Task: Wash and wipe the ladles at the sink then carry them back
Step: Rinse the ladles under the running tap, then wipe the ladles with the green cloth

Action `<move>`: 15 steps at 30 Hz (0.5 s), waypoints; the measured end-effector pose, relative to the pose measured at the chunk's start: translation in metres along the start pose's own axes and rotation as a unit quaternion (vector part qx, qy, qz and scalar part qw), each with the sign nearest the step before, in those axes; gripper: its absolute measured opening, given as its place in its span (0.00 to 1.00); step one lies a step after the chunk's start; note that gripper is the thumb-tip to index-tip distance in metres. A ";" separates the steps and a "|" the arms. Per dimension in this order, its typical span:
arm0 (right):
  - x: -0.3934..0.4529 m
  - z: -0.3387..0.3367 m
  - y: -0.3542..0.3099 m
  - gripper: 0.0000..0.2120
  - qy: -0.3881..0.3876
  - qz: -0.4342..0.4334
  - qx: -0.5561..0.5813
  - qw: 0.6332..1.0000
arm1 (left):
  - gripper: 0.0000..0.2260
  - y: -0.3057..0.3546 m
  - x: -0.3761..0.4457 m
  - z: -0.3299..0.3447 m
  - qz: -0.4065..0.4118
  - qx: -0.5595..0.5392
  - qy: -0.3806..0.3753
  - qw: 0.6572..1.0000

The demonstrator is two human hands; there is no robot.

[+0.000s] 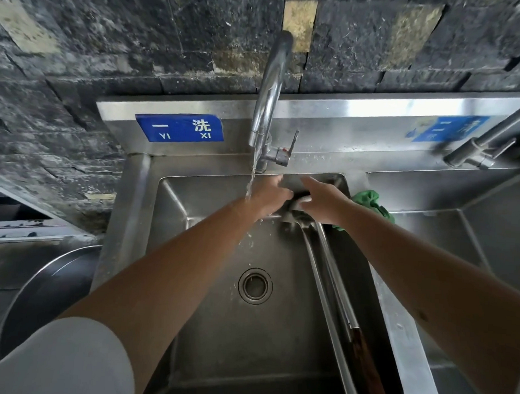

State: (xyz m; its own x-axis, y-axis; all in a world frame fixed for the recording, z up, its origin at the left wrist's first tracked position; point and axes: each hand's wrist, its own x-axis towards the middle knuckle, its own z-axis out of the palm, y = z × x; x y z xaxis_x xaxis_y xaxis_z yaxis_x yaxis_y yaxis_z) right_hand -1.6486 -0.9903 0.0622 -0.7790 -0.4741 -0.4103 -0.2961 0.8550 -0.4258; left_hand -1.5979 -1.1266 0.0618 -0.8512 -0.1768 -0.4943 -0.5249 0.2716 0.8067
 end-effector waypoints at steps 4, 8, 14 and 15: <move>-0.016 0.013 0.029 0.26 -0.018 0.039 -0.010 0.999 | 0.06 -0.008 -0.006 0.022 -0.006 0.050 -0.002 0.999; -0.031 0.029 0.060 0.26 -0.041 0.080 -0.007 0.996 | 0.03 -0.016 -0.015 0.037 -0.004 0.061 -0.016 0.998; -0.068 0.067 0.105 0.34 -0.067 0.212 0.168 0.960 | 0.10 -0.051 -0.026 0.079 -0.046 0.029 -0.062 0.997; -0.075 0.074 0.109 0.35 -0.067 0.234 0.213 0.946 | 0.12 -0.059 -0.025 0.087 -0.065 0.016 -0.070 0.995</move>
State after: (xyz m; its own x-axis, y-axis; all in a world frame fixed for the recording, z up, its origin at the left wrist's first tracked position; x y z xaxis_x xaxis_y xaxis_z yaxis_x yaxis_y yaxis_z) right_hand -1.5817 -0.8774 -0.0128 -0.6834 -0.1114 -0.7215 0.3366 0.8289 -0.4468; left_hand -1.5457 -1.0560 -0.0018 -0.7671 -0.0797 -0.6365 -0.6294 0.2851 0.7229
